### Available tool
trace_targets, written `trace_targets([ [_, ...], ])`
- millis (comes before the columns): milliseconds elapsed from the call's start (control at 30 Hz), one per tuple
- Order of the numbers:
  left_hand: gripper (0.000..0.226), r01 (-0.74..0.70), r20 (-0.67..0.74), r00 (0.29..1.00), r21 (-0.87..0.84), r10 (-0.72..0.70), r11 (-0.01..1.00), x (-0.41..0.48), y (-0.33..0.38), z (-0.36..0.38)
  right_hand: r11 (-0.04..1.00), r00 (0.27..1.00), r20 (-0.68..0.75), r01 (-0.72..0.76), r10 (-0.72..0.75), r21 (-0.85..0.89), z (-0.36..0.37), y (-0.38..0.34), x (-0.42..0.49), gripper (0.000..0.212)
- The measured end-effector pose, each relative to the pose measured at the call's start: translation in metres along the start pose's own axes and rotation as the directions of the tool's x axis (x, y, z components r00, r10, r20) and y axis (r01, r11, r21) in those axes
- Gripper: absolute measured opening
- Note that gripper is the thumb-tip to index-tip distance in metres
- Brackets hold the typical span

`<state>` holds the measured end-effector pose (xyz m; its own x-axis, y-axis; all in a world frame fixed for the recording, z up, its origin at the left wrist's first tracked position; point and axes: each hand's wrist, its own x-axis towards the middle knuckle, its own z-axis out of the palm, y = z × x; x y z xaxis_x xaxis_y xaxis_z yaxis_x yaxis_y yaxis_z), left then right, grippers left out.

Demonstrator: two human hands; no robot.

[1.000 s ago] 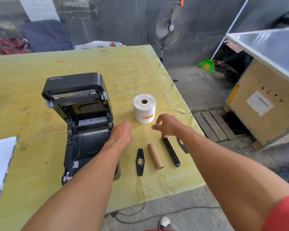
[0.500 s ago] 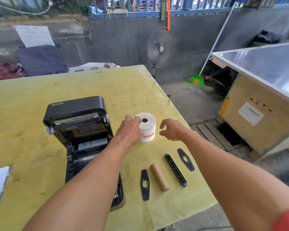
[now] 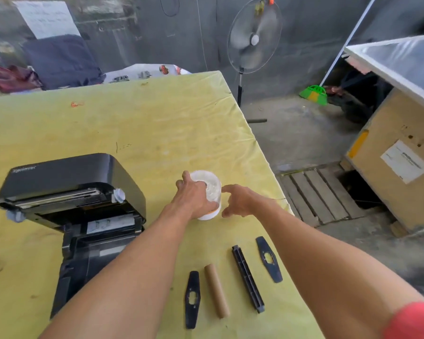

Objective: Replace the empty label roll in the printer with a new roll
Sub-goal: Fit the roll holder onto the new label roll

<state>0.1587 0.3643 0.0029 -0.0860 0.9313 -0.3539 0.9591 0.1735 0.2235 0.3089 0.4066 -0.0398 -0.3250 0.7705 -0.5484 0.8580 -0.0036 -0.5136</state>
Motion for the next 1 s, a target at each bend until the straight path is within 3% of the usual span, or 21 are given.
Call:
trace_targets([
  [100, 0.047, 0.06, -0.035, 0.997, -0.144, -0.066, 0.988, 0.009, 0.002, 0.0, 0.979, 0.996, 0.054, 0.056, -0.067, 0.194, 0.002, 0.003, 0.013, 0.076],
  [200, 0.055, 0.141, -0.069, 0.984, -0.248, -0.163, 0.958, 0.017, 0.003, -0.006, 0.891, 0.991, 0.089, 0.049, -0.1, 0.452, -0.003, 0.007, 0.021, 0.075],
  [300, 0.05, 0.186, -0.071, 0.965, -0.497, -0.253, 0.848, 0.02, -0.004, -0.014, 0.808, 0.987, 0.095, 0.05, -0.13, 0.588, -0.012, 0.008, 0.025, 0.082],
  [333, 0.049, 0.197, -0.049, 0.957, -0.612, -0.285, 0.766, 0.019, -0.008, -0.015, 0.779, 0.984, 0.102, 0.049, -0.143, 0.625, -0.014, 0.007, 0.025, 0.083],
  [400, 0.048, 0.249, 0.078, 0.938, -0.832, -0.339, 0.496, 0.016, -0.018, -0.013, 0.726, 0.98, 0.116, 0.04, -0.164, 0.687, -0.019, 0.003, 0.026, 0.084],
  [467, 0.045, 0.273, 0.188, 0.932, -0.927, -0.311, 0.257, 0.01, -0.025, -0.007, 0.703, 0.981, 0.107, 0.039, -0.162, 0.71, -0.024, -0.002, 0.024, 0.082],
  [533, 0.033, 0.287, 0.242, 0.932, -0.947, -0.27, 0.142, 0.003, -0.027, -0.002, 0.737, 0.986, 0.083, 0.049, -0.142, 0.675, -0.031, -0.01, 0.018, 0.078],
  [667, 0.025, 0.29, 0.258, 0.927, -0.954, -0.271, 0.083, -0.01, -0.027, -0.003, 0.834, 0.994, 0.022, 0.081, -0.111, 0.546, -0.044, -0.03, -0.004, 0.065],
  [867, 0.02, 0.197, 0.178, 0.968, -0.975, -0.176, 0.1, -0.026, -0.025, -0.006, 0.845, 0.992, -0.089, 0.126, -0.093, 0.52, -0.059, -0.038, -0.044, 0.055],
  [1000, 0.03, 0.119, 0.108, 0.989, -0.986, -0.098, 0.119, -0.038, -0.026, -0.01, 0.872, 0.99, -0.123, 0.12, -0.07, 0.474, -0.064, -0.04, -0.074, 0.046],
])
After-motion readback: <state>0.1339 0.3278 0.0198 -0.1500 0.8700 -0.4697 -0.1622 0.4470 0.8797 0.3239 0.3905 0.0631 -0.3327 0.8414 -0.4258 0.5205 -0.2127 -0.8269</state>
